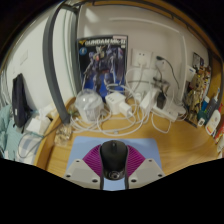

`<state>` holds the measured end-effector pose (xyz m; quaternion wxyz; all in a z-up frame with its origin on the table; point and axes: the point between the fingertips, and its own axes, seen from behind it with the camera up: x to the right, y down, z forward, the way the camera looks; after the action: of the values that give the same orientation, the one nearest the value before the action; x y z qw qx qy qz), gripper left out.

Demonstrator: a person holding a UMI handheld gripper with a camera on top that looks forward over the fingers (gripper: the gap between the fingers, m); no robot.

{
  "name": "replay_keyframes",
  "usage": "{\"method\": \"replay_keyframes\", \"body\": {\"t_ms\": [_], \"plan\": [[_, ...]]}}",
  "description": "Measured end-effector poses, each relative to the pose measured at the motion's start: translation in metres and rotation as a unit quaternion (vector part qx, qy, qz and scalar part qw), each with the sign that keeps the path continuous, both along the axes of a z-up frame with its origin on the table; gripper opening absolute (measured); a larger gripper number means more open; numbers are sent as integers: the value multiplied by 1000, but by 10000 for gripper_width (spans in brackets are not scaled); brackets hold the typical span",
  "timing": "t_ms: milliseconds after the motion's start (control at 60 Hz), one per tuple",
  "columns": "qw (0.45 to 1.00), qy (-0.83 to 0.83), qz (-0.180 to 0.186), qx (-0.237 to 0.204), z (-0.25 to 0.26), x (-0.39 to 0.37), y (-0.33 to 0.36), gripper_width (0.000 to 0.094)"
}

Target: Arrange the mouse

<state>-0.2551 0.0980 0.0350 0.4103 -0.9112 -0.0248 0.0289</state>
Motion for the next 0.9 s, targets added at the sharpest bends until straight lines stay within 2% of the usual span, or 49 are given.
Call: {"method": "replay_keyframes", "body": {"t_ms": [133, 217, 333, 350, 450, 633, 900], "plan": [[1000, -6, 6, -28, -38, -2, -19, 309], [1000, -5, 6, -16, -37, -1, -19, 377], [1000, 7, 4, -25, -39, -2, -19, 453], [1000, 8, 5, -26, -39, -2, -19, 483], [999, 15, -3, -46, -36, 1, -28, 833], [999, 30, -11, -28, 32, 29, -47, 841], [998, 29, -42, 24, 172, 141, -89, 836]]}}
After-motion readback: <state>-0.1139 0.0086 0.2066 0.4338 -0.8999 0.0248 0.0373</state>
